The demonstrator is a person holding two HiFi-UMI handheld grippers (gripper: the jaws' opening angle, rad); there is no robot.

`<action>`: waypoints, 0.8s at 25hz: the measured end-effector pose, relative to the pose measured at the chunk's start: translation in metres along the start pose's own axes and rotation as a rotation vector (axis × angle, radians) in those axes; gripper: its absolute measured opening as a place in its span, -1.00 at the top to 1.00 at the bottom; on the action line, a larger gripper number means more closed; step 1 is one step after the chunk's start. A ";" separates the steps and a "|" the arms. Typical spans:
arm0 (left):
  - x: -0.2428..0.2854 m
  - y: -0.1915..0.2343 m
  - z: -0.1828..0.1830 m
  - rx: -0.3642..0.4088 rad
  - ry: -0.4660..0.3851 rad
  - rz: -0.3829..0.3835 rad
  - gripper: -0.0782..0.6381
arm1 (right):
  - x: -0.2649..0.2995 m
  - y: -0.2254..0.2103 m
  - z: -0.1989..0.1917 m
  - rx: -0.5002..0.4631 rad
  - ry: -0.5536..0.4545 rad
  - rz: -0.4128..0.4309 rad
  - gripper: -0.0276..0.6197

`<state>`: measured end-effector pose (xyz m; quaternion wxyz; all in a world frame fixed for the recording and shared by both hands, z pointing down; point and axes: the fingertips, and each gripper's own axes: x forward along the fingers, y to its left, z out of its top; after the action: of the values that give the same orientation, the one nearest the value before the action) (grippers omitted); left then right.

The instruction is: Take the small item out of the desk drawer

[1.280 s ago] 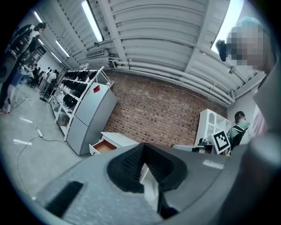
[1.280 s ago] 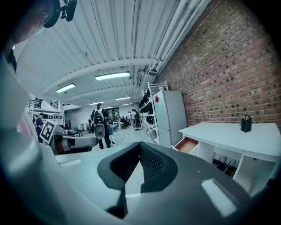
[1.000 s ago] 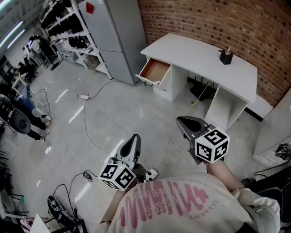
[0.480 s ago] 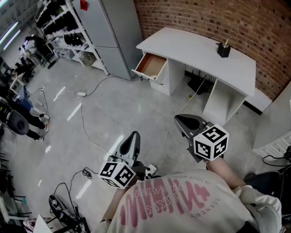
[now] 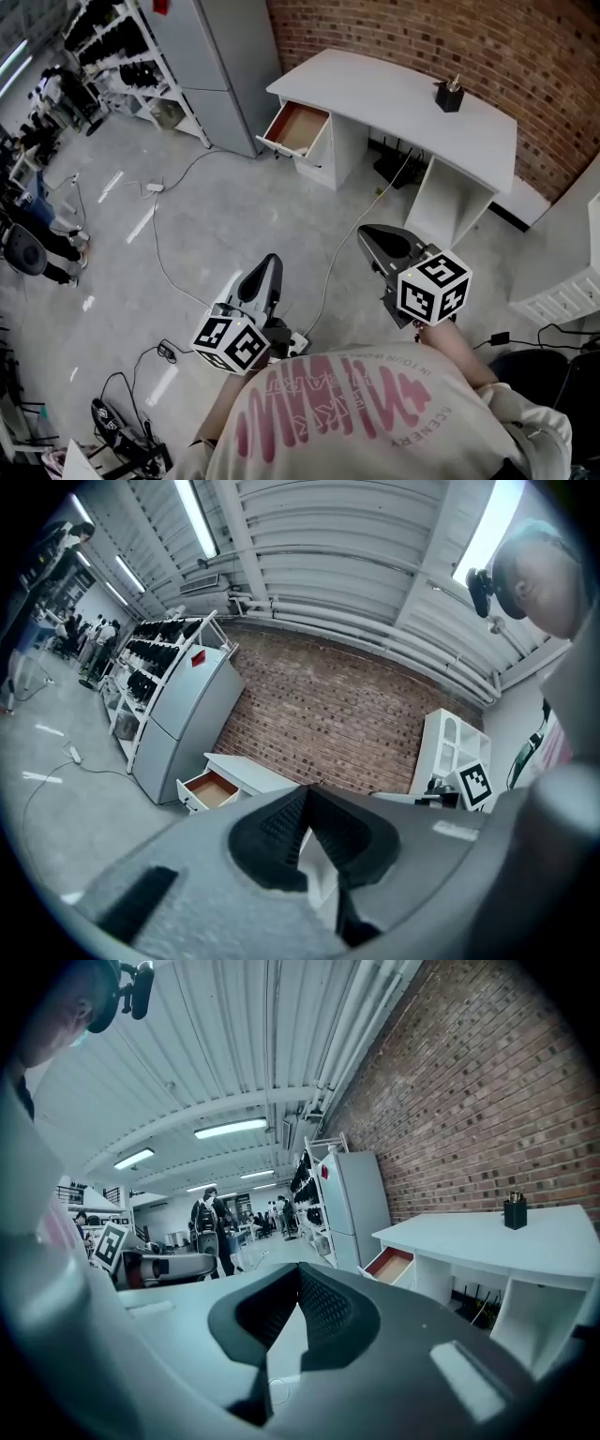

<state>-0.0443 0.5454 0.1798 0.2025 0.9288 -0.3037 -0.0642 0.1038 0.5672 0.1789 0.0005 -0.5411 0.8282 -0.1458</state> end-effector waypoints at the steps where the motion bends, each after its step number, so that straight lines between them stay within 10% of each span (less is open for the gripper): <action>1: 0.001 -0.001 0.002 0.000 -0.002 -0.002 0.77 | -0.001 -0.001 0.001 0.005 -0.005 0.000 0.87; 20: 0.020 0.001 -0.002 0.037 0.034 0.030 0.77 | 0.006 -0.028 -0.019 0.140 -0.011 0.016 0.87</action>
<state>-0.0287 0.5337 0.1821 0.1915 0.9287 -0.3152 -0.0394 0.1232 0.5562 0.2051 0.0442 -0.5340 0.8202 -0.2006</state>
